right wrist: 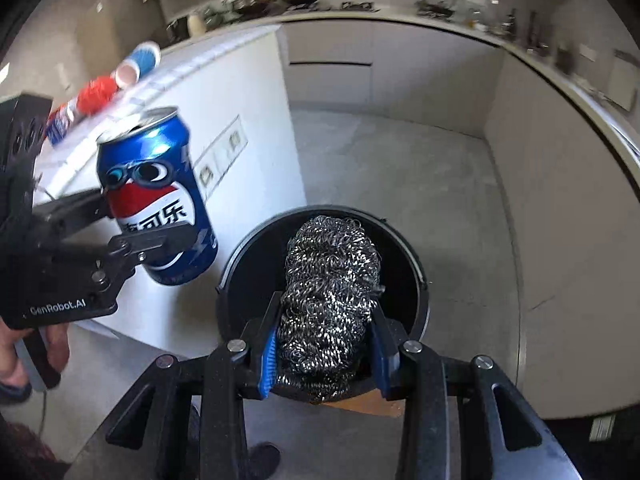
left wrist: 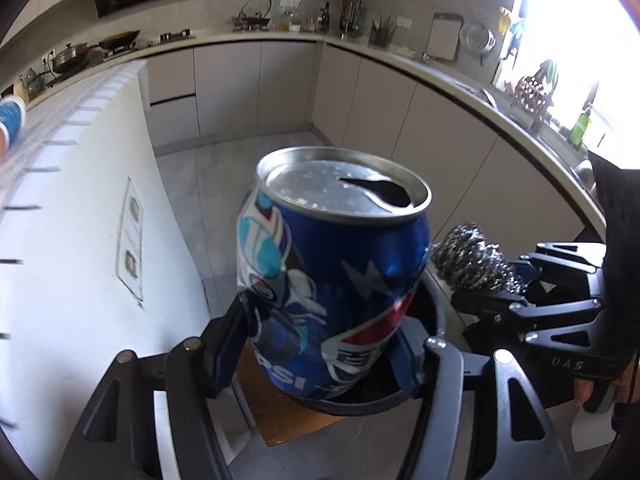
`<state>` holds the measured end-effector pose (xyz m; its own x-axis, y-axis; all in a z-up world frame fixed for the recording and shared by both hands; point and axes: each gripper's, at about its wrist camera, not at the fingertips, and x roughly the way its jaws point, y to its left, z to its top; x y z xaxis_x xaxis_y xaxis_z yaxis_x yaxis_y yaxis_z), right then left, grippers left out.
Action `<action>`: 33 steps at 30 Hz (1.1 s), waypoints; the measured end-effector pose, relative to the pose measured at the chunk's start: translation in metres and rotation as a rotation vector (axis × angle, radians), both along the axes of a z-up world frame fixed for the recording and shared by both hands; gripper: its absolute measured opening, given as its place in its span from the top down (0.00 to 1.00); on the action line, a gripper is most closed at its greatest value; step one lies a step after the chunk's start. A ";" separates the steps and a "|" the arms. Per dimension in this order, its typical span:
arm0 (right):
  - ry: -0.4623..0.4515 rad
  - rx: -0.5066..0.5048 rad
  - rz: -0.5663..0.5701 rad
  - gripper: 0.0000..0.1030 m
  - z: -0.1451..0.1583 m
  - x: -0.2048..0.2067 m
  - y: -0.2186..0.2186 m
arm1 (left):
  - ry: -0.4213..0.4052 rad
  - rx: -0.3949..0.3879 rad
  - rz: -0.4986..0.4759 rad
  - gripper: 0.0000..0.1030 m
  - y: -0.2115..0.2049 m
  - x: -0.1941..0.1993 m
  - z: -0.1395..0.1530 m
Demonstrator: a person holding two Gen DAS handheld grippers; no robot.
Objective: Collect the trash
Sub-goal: 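Carry the Pepsi can and scrubber over the black bin and open both tools, then move both open tools back from the bin toward the island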
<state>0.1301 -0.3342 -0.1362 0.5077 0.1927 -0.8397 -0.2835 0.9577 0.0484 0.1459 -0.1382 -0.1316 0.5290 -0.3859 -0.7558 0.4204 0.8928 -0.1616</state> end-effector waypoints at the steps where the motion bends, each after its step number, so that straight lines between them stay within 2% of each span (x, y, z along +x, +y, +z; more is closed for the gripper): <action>1: 0.010 -0.005 0.015 0.62 -0.008 0.005 0.000 | 0.020 -0.002 0.002 0.38 -0.003 0.005 -0.007; 2: 0.021 -0.009 0.037 0.61 -0.017 0.011 0.000 | 0.039 -0.010 0.000 0.37 -0.007 0.009 -0.016; 3: 0.030 -0.028 0.070 0.56 -0.028 0.017 0.001 | 0.045 -0.015 0.000 0.32 -0.010 0.012 -0.025; 4: 0.032 -0.059 0.096 0.46 -0.042 0.022 0.002 | 0.059 0.025 0.031 0.14 -0.013 0.016 -0.037; 5: 0.042 -0.104 0.104 0.08 -0.056 0.025 0.001 | 0.070 0.063 0.059 0.09 -0.014 0.019 -0.044; 6: 0.064 -0.156 0.103 0.00 -0.068 0.028 -0.001 | 0.071 0.056 0.068 0.06 -0.013 0.018 -0.048; 8: 0.056 -0.194 0.082 0.00 -0.078 0.028 -0.010 | 0.059 0.076 0.095 0.05 -0.011 0.014 -0.048; 11: 0.038 -0.162 0.009 0.00 -0.075 0.024 -0.027 | 0.067 0.082 0.119 0.04 -0.008 0.009 -0.049; 16: 0.011 -0.143 -0.032 0.00 -0.065 0.022 -0.026 | 0.040 0.111 0.135 0.04 -0.012 -0.004 -0.039; 27: -0.030 -0.118 -0.093 0.00 -0.025 0.021 -0.009 | -0.021 0.079 0.191 0.04 0.001 -0.036 0.003; 33: -0.088 -0.115 -0.111 0.00 0.018 0.001 0.004 | -0.079 0.056 0.215 0.04 0.015 -0.057 0.037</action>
<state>0.1308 -0.3301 -0.1183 0.5930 0.0368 -0.8044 -0.1743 0.9811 -0.0836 0.0893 -0.1229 -0.0942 0.6528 -0.2162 -0.7260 0.2287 0.9699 -0.0832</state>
